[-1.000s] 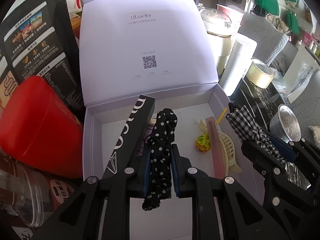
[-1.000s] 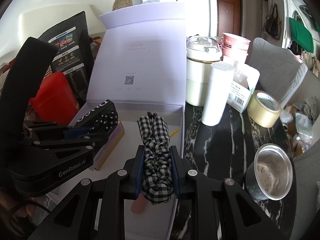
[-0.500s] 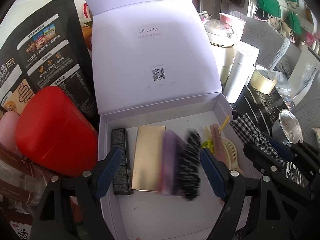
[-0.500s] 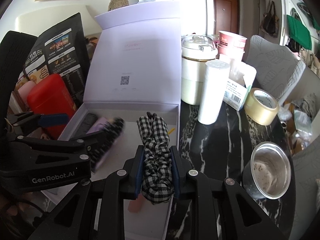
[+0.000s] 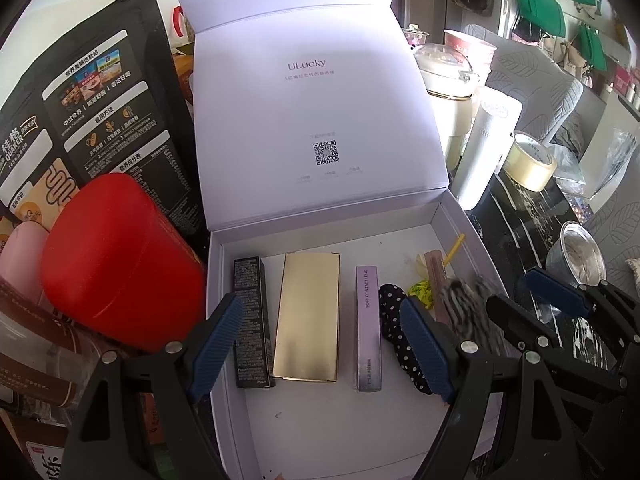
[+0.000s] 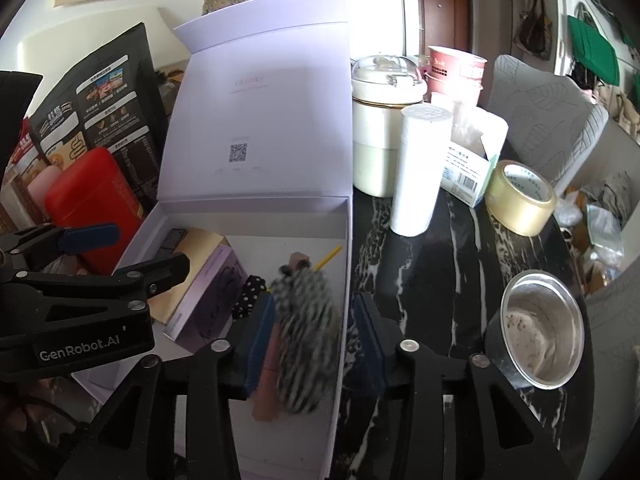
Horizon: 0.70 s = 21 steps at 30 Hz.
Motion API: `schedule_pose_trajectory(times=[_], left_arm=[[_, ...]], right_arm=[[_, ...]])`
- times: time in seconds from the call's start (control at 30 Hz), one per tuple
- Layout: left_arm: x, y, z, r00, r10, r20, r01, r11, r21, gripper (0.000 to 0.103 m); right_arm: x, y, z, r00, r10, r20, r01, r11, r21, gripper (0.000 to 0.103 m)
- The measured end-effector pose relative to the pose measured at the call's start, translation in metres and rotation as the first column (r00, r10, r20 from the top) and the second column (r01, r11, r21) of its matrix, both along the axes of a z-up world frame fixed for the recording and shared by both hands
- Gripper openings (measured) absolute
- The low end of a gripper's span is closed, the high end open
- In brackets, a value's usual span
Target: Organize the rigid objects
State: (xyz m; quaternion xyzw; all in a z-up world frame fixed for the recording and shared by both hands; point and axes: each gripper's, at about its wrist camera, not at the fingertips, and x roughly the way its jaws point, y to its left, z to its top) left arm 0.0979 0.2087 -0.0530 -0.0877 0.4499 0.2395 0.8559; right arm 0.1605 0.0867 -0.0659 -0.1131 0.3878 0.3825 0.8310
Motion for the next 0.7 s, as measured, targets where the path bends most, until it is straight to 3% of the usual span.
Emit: schedule_pose_trajectory(times=[0.4, 0.7], left_arm=[[-0.004, -0.001, 0.007, 1.000, 0.009, 0.012, -0.009, 1.000, 0.002, 0.081], [-0.016, -0.010, 0.031, 0.996, 0.025, 0.080, -0.024, 1.000, -0.012, 0.081]], right_arm=[[-0.002, -0.001, 0.007, 1.000, 0.001, 0.008, -0.001, 1.000, 0.002, 0.042], [-0.012, -0.014, 0.028, 0.999, -0.013, 0.052, 0.013, 1.000, 0.013, 0.042]])
